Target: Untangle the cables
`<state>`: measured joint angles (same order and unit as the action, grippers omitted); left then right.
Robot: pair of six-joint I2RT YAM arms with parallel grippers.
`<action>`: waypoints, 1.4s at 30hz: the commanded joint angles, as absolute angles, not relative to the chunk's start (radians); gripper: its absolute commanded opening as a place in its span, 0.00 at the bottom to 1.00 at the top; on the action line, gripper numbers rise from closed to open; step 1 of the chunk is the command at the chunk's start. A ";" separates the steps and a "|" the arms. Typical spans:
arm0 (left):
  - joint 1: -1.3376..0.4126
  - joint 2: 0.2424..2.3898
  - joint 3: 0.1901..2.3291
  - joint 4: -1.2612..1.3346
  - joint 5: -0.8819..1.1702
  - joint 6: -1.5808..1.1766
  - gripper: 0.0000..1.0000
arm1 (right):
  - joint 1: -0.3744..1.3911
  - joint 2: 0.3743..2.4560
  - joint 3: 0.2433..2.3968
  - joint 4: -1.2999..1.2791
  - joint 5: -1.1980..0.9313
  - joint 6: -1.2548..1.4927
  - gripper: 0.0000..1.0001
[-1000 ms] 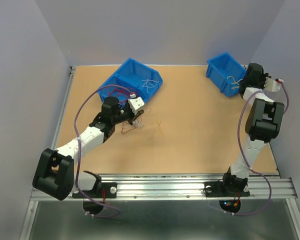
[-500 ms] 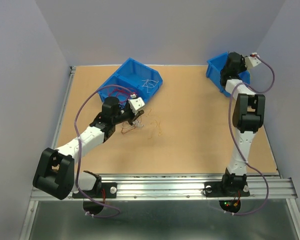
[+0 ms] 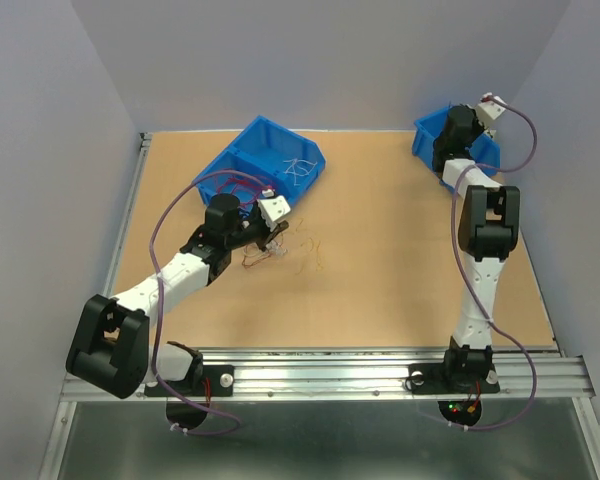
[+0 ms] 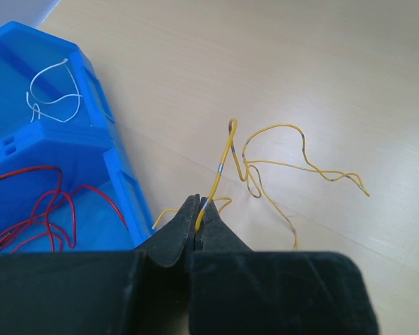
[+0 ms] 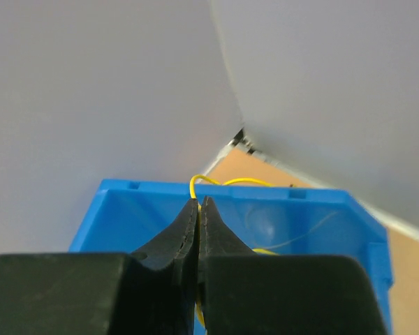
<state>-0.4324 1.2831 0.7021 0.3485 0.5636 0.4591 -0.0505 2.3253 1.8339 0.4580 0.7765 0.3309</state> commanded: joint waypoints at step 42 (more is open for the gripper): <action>-0.445 1.289 0.750 0.359 0.568 0.483 0.00 | -0.055 2.293 1.758 0.471 0.485 0.518 0.01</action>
<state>-0.4389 1.2892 0.7025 0.3405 0.5632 0.4713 0.0212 2.3535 1.6699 0.7017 0.6735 0.2169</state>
